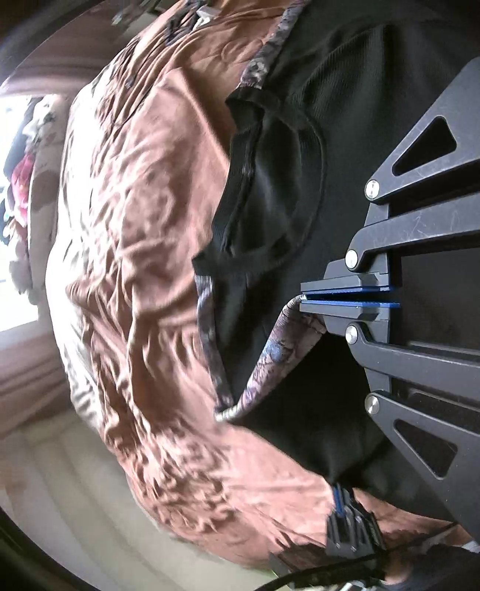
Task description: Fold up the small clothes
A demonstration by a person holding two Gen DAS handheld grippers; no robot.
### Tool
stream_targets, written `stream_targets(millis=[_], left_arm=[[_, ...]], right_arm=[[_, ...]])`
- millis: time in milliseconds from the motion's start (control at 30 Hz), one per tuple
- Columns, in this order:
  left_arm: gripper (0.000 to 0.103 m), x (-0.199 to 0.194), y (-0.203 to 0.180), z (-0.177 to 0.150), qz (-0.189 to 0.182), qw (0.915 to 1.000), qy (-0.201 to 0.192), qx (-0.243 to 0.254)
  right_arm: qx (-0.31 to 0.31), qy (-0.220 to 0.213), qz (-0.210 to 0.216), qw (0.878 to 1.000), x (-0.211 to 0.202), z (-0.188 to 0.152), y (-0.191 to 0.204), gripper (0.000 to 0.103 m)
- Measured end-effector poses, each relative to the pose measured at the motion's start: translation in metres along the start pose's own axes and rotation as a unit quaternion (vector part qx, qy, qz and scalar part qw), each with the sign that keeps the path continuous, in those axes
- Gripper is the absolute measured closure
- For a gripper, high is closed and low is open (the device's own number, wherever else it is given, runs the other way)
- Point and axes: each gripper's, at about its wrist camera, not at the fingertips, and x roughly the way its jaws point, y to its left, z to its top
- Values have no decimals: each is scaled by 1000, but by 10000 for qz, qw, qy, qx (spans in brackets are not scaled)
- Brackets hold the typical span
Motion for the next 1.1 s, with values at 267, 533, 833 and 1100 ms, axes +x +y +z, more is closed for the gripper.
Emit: stream_targets(millis=[267,533,833,1100], left_arm=[[96,-12,9,0,22,9999,-49,-144],[95,-28,4,6,-222,9985,-334,-374],[87,-12,-5,13,-287,9973,-325,-599],[69,-10,-10,16,-136,9968,-419,-668]], right_arm=[[577,268,206,9978,2,-5,-19,75],[629,659,848,9922,6,-34,-11,46],[965,985,1156,9837,28,-41,-17,77],[1545,1051,1222,9748,16,-55,-24,101]])
